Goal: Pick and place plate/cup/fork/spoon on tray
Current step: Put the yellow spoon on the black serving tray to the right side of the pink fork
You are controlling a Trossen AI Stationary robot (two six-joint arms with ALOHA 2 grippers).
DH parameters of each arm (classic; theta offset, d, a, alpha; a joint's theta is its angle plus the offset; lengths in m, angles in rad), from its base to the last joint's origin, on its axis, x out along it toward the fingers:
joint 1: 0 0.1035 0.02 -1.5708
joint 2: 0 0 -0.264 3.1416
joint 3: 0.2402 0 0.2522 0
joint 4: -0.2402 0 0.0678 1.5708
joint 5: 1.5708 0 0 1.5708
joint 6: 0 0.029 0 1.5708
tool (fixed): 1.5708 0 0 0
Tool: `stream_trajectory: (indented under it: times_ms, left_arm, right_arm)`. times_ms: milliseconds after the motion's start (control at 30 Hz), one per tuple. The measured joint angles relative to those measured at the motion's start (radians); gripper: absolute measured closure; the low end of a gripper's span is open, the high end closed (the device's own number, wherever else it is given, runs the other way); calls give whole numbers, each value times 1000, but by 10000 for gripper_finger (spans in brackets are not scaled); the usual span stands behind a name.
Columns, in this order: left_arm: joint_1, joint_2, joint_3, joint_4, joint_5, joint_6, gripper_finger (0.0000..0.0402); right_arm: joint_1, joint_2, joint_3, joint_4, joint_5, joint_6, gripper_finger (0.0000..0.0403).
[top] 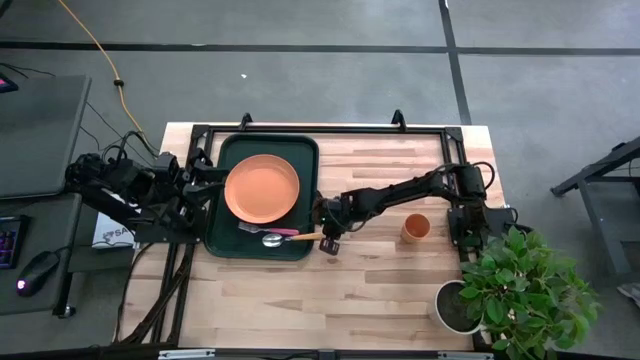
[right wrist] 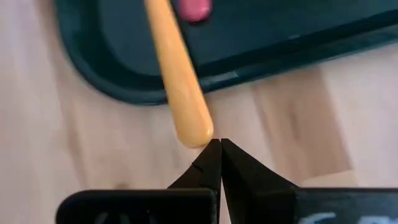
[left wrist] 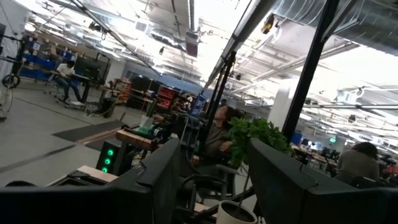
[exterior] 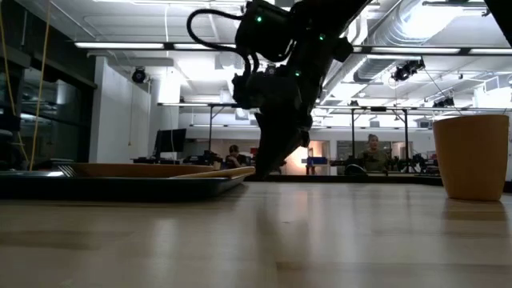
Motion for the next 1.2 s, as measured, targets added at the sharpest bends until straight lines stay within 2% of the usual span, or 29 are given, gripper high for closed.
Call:
stream_trajectory:
  times_ms: [567, 667, 800, 900, 1000, 1100, 1200]
  left_arm:
    - [0, 0, 0, 0, 4, 0, 229]
    - [0, 0, 0, 0, 4, 0, 229]
    - [0, 0, 0, 0, 4, 24, 229]
    - [0, 0, 0, 0, 4, 26, 229]
    - [0, 0, 0, 0, 4, 26, 229]
    - [0, 0, 0, 0, 5, 26, 229]
    - [0, 0, 0, 0, 5, 26, 229]
  right_arm:
    - [30, 5, 2, 221, 47, 156, 403]
    - [30, 6, 61, 153, 52, 125, 403]
    - [38, 6, 184, -125, 79, 35, 403]
    - [46, 10, 224, -241, 47, 12, 403]
    - [59, 48, 215, -274, 0, 9, 403]
    - [71, 96, 219, -251, -3, 27, 403]
    - [72, 151, 273, -236, -14, 40, 403]
